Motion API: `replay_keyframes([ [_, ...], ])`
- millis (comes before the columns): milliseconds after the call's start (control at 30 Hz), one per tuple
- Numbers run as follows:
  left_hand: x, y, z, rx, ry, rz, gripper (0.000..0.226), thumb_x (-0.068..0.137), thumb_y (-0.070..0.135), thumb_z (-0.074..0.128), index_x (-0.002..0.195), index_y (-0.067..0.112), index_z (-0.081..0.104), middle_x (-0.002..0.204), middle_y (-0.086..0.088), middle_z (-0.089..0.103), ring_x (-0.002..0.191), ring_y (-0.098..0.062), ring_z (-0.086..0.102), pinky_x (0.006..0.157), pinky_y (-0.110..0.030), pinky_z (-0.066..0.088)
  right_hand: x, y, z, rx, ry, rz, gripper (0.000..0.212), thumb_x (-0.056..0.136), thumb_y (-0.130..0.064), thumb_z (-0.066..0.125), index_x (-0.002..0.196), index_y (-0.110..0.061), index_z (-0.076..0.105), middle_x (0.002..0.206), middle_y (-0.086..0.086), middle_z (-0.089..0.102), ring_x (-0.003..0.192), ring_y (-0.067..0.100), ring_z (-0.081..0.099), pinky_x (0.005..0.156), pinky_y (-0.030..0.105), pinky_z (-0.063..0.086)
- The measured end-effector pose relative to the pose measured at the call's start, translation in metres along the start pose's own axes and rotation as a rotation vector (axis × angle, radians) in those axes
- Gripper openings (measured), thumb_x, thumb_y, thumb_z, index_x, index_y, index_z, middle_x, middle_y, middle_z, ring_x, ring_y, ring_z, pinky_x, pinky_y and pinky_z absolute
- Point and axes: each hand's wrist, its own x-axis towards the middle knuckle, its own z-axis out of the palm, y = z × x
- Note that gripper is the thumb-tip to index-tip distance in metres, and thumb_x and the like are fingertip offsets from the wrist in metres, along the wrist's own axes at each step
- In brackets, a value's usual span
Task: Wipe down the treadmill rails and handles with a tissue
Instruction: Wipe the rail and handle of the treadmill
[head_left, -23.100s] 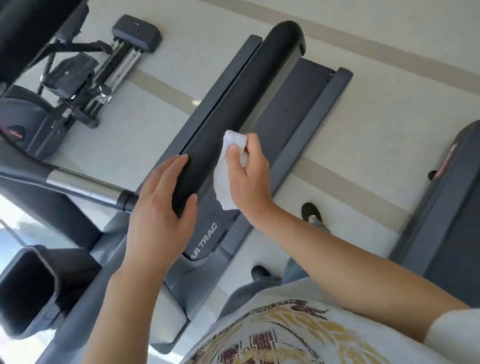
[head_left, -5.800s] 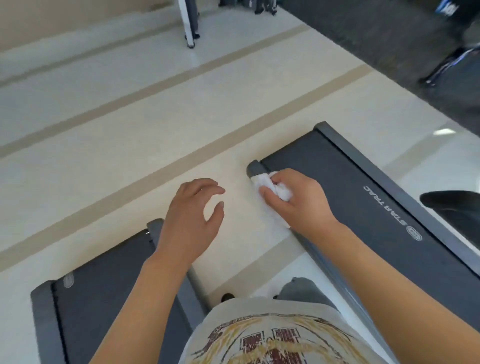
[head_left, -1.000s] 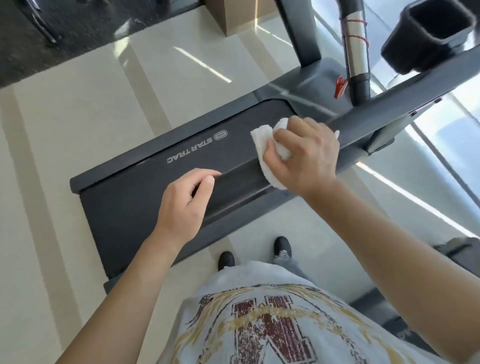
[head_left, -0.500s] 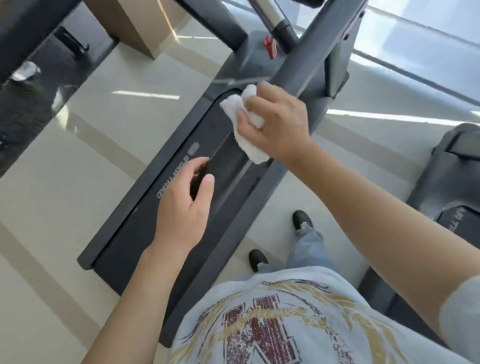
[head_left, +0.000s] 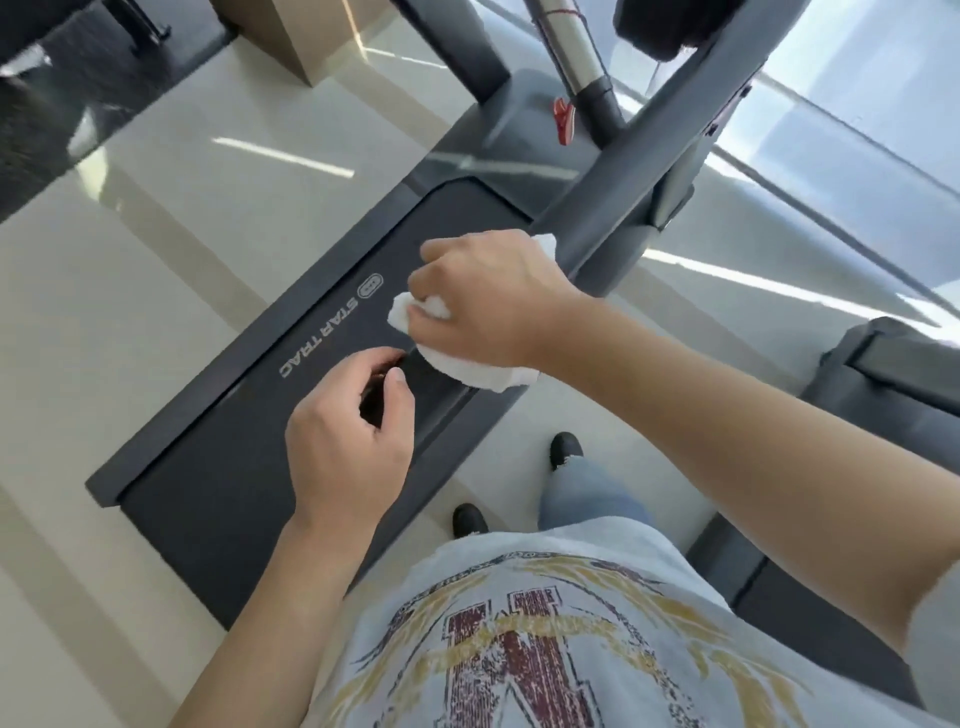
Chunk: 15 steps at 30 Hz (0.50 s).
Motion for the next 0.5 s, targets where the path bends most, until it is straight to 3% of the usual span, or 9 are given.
replay_keyframes([
  [100, -0.003, -0.003, 0.002, 0.034, 0.063, -0.005, 0.026, 0.101, 0.018, 0.054, 0.112, 0.011, 0.077, 0.101, 0.006, 0.076, 0.090, -0.010, 0.070, 0.078, -0.033, 0.058, 0.014, 0.012, -0.008, 0.028, -0.170, -0.074, 0.042, 0.100, -0.047, 0.043, 0.074, -0.019, 0.061, 0.077, 0.001, 0.057, 0.063, 0.023, 0.049, 0.052, 0.029, 0.025],
  [267, -0.010, 0.004, 0.013, 0.228, 0.195, -0.077, 0.034, 0.109, 0.017, 0.045, 0.103, 0.010, 0.077, 0.092, 0.003, 0.075, 0.080, -0.016, 0.068, 0.064, -0.037, 0.055, 0.042, 0.056, -0.024, 0.097, -0.415, -0.075, 0.046, 0.093, -0.053, 0.046, 0.064, -0.017, 0.047, 0.066, 0.002, 0.052, 0.064, 0.024, 0.052, 0.058, 0.033, 0.040],
  [367, -0.011, 0.016, 0.026, 0.305, 0.278, -0.223, 0.036, 0.111, 0.018, 0.044, 0.098, 0.011, 0.077, 0.087, 0.003, 0.073, 0.075, -0.016, 0.064, 0.062, -0.038, 0.052, 0.061, 0.089, -0.035, 0.086, -0.538, -0.031, 0.046, 0.094, -0.049, 0.051, 0.061, -0.018, 0.047, 0.058, 0.000, 0.048, 0.058, 0.023, 0.048, 0.054, 0.033, 0.037],
  [500, -0.008, 0.014, 0.037, 0.307, 0.450, -0.297, 0.040, 0.107, 0.012, 0.045, 0.083, 0.007, 0.077, 0.079, -0.002, 0.072, 0.071, -0.018, 0.065, 0.061, -0.030, 0.049, 0.070, 0.090, -0.029, 0.028, -0.576, -0.145, 0.046, 0.098, -0.047, 0.046, 0.064, -0.016, 0.049, 0.062, 0.002, 0.054, 0.060, 0.022, 0.050, 0.054, 0.033, 0.030],
])
